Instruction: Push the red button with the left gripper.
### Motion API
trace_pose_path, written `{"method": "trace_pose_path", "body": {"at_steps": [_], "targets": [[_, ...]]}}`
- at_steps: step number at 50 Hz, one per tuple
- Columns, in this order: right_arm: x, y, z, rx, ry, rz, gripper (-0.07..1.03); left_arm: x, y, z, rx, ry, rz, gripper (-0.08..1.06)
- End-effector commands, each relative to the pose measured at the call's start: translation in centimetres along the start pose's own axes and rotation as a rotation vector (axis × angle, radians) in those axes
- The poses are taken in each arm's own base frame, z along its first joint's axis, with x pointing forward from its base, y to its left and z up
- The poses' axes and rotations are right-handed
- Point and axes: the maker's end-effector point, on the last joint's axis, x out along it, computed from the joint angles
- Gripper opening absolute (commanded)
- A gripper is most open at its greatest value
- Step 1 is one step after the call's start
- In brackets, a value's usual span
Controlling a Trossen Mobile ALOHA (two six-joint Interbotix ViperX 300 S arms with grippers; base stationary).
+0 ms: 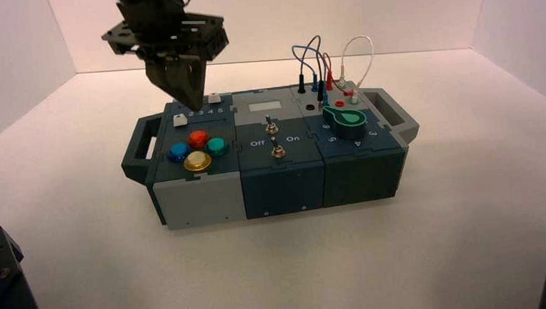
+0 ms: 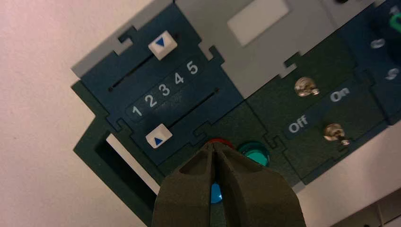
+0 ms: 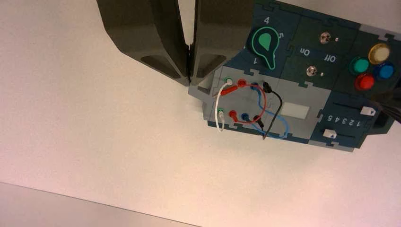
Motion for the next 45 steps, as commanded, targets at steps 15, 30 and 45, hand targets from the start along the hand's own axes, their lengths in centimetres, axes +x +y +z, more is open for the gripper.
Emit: {"method": "trace_pose_path", "body": {"at_steps": [15,30,45], "targets": [[-0.1,0.0,0.6,-0.004,-0.020,0.000,-0.02,1.3,-0.2,0.0,0.005,0.040,0.003,-0.03],[0.0,0.0,0.6,-0.004,-0.018,0.000,-0.02,3.8,-0.1,-1.7,0.018,0.137,0.012,-0.03],[-0.1,0.0,0.7,-0.001,-0.024,-0.002,-0.02,2.1,-0.3,-0.6,0.030,0.072,0.007,-0.03]]}}
